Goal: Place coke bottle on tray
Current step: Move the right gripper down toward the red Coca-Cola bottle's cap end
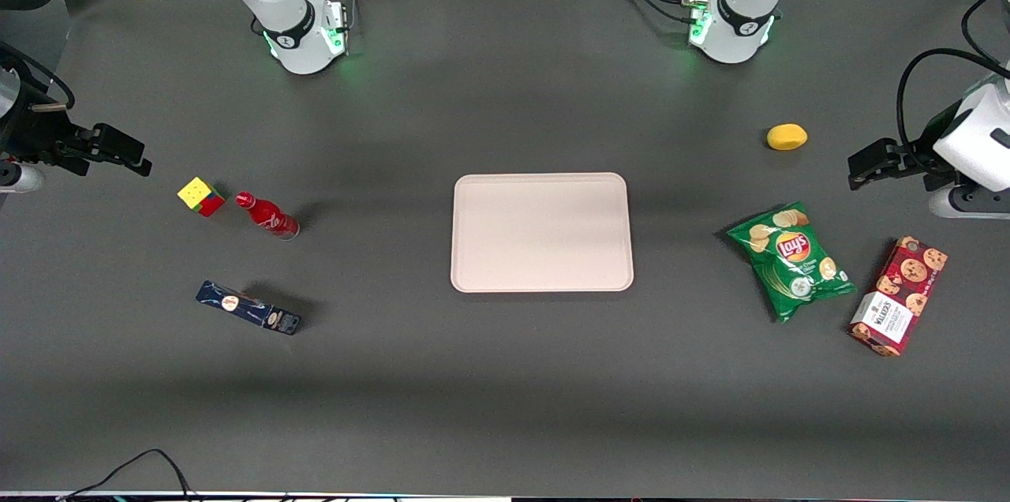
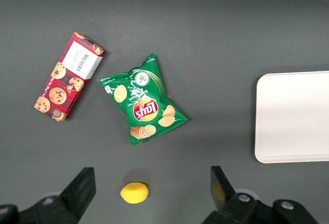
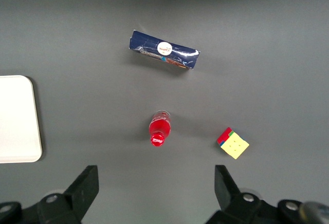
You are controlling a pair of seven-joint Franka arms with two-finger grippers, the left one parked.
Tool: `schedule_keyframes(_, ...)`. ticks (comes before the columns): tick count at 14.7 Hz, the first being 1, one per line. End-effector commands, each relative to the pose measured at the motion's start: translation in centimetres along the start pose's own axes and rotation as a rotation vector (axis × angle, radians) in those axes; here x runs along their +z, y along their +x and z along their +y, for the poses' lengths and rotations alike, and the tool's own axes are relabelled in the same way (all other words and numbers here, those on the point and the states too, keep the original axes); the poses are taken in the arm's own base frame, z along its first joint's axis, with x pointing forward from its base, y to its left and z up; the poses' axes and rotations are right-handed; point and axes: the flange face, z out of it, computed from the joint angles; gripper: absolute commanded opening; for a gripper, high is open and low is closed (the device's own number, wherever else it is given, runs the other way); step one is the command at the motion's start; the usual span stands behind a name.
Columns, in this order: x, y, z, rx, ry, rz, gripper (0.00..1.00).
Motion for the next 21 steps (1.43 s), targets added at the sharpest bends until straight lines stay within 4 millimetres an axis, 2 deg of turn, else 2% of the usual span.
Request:
schedule_keyframes(1,-0.4,0.2,0.2,-0.025,-0.023,-0.006,1.00)
schedule_keyframes(4,-0.4,0.2,0.0,-0.020,-0.021,-0.008,1.00)
schedule_keyframes(7,1.3,0.1,-0.4,-0.028,-0.022,-0.032,1.00)
schedule_keyframes(11,6.3,-1.4,-0.5,-0.044,-0.006,-0.022,1.00)
schedule_keyframes(17,17.1,-4.3,-1.0,-0.062,0.002,0.000,1.00)
schedule_keyframes(21,20.9,-5.3,-1.2,-0.080,-0.015,0.005,1.00)
